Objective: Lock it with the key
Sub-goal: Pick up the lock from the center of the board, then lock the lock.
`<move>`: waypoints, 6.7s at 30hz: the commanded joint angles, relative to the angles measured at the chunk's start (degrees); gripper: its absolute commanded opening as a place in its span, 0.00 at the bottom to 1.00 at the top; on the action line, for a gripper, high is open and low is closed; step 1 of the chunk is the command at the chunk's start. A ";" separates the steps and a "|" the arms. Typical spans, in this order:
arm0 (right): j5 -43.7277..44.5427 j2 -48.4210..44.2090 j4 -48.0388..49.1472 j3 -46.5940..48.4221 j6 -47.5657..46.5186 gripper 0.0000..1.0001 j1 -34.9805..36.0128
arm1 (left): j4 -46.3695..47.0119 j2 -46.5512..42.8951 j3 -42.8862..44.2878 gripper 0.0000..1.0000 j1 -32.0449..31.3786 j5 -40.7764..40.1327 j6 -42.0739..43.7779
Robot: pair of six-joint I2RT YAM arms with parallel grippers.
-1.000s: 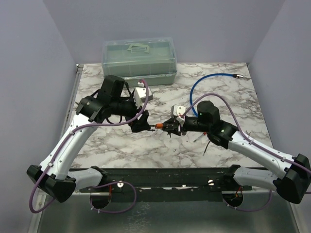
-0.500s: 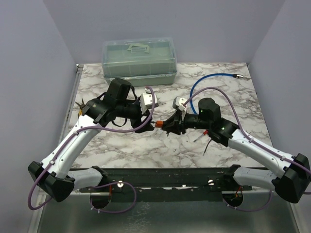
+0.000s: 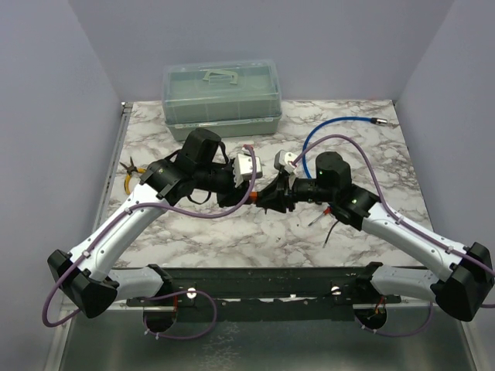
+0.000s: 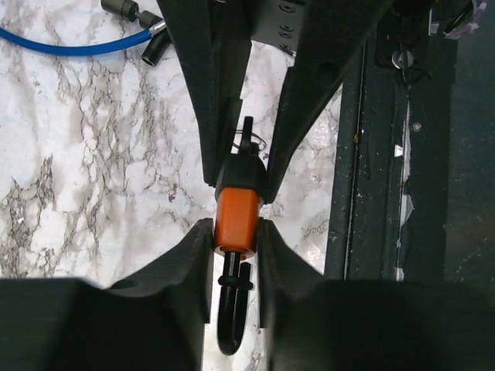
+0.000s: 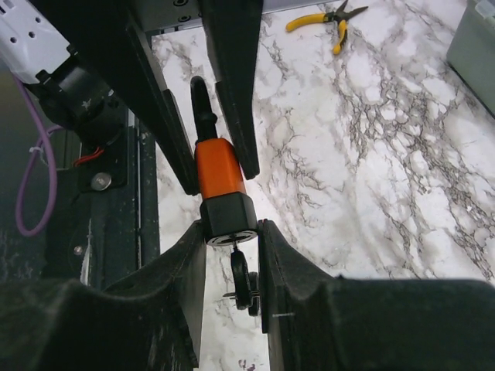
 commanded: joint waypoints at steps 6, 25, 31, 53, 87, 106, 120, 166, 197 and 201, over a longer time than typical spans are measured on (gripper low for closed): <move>-2.06 0.10 2.32 2.06 -1.07 0.12 -0.50 | 0.79 -1.26 -1.68 0.00 -0.35 -2.36 0.90; -6.97 2.97 -1.25 3.86 -13.59 0.73 -0.47 | 1.06 0.95 3.18 0.00 -0.34 1.82 -3.22; -10.36 3.12 -4.99 5.21 -17.40 0.73 -0.52 | 1.14 1.05 2.63 0.00 -0.36 1.84 -2.96; -8.49 5.62 -5.46 6.43 -14.66 0.27 -0.51 | 2.27 0.51 2.67 0.00 -0.31 2.89 -4.94; -38.38 7.56 19.97 0.34 33.95 0.01 -23.12 | 24.89 11.25 1.14 0.90 20.43 31.95 -45.92; -43.76 15.36 19.17 6.94 34.11 0.01 -23.75 | 31.34 9.78 -6.05 0.59 15.97 26.34 -47.63; -44.67 15.44 11.58 8.79 28.06 0.01 -23.76 | 31.31 8.02 -5.47 0.48 12.55 27.29 -42.67; -44.83 16.63 3.77 11.26 21.61 0.01 -22.57 | 26.92 7.22 -2.91 0.31 11.13 23.36 -31.83; -38.01 13.43 3.28 13.19 9.26 0.01 -21.06 | 31.14 8.25 -4.12 0.00 8.29 21.11 -43.00; -37.11 13.29 4.00 13.33 9.44 0.01 -20.78 | 31.76 8.43 -4.91 0.00 7.61 21.13 -42.95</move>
